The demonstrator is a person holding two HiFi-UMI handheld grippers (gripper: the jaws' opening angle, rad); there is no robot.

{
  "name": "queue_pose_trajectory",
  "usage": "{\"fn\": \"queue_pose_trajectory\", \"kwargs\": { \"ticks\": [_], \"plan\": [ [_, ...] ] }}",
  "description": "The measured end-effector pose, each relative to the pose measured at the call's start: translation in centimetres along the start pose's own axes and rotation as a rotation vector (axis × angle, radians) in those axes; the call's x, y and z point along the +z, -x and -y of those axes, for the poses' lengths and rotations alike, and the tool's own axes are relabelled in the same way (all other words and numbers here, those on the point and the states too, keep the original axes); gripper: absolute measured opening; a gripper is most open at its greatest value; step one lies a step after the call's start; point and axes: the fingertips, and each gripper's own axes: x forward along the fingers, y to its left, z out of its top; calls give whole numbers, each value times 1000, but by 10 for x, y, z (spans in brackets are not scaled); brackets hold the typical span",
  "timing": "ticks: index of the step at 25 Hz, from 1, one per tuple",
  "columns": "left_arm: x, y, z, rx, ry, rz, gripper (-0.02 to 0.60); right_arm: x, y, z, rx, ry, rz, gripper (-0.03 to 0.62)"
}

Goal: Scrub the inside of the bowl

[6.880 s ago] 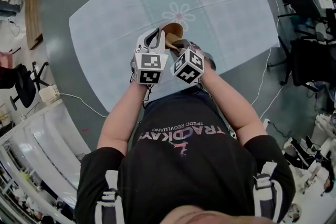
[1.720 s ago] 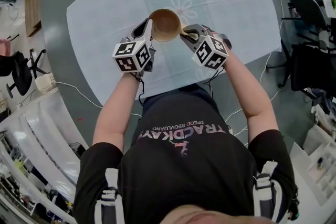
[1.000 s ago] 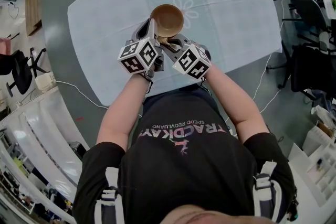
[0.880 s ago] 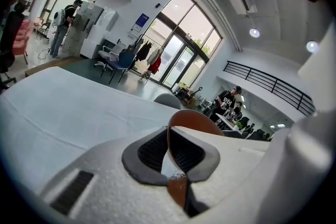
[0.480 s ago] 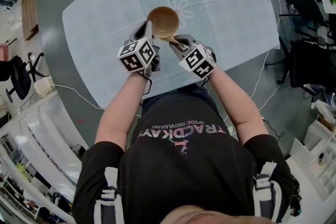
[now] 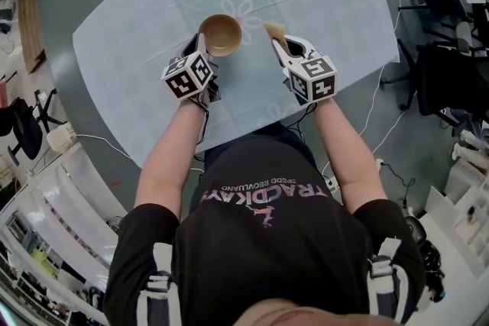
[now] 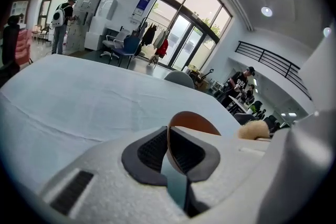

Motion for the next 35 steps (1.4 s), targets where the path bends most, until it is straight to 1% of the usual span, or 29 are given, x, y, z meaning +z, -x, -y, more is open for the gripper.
{"fn": "queue_pose_trajectory", "kwargs": {
  "ticks": [4,10,14,16,18,23,25,27,29,32,35],
  "plan": [
    [-10,-17,2,8,-16,-32,28,3,4,10,13,-16,11,32],
    [-24,-29,-2,29,-15,-67,29,4,2,14,43,-19,15,32],
    [-24,-33,-1,12,-25,-75,29,7,-2,13,55,-16,12,32],
    [-22,-32,1,0,-38,-75,42,9,-3,11,57,-19,14,32],
    [-21,-28,0,-6,-50,-73,95,11,-3,7,59,-21,18,32],
    [-13,-11,-6,-6,-61,-46,95,18,-1,-6,63,-15,41,32],
    [-7,1,-8,-10,-76,-26,93,24,1,-12,64,-18,63,32],
    [3,17,-7,-21,-113,7,52,32,4,-20,65,-24,93,32],
    [17,36,-3,-41,-162,52,28,43,8,-29,64,-27,127,32],
    [43,68,10,-83,-248,130,23,61,17,-46,63,-21,178,32],
    [68,104,29,-124,-365,216,18,81,29,-64,61,-5,229,32]
  ]
}}
